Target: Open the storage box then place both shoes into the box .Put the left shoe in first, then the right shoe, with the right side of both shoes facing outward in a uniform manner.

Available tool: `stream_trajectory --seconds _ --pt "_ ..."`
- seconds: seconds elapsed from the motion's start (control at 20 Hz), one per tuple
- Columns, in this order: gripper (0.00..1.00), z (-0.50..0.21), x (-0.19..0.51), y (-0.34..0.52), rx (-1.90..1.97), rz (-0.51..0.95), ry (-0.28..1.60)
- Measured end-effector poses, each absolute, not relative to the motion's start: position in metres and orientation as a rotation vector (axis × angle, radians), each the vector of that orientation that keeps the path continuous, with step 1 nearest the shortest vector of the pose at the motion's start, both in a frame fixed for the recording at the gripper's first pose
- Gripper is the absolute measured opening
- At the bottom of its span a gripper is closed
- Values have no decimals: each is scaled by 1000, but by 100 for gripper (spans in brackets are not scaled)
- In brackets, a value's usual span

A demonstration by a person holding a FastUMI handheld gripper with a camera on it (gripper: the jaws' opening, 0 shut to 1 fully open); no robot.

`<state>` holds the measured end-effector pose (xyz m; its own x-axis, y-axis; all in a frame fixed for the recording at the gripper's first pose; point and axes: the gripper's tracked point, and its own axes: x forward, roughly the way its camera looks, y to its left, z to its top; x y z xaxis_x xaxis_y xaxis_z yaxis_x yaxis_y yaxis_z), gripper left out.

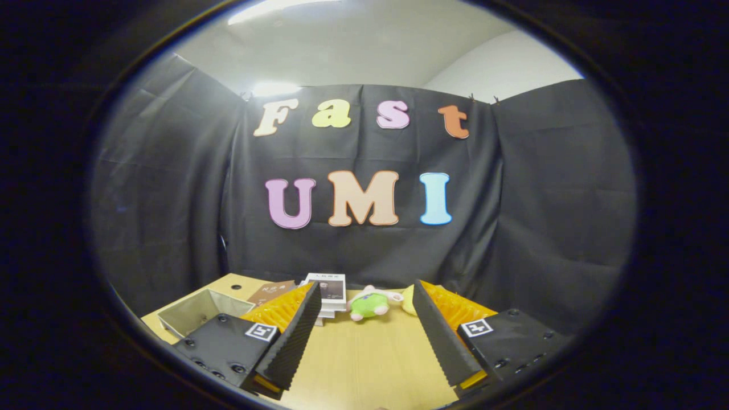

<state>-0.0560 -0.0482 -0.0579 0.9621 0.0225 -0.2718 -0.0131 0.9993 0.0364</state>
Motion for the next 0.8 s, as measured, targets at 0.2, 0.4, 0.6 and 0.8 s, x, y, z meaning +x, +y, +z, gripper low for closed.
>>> stream_trajectory --seconds 0.2,0.4,0.6,0.8 --pt "100 -53 -58 -49 33 18 266" --pt "100 -51 -58 -52 42 15 258" --pt "100 -49 -57 -59 36 -2 244" --pt "100 -46 -55 -64 40 -17 231"
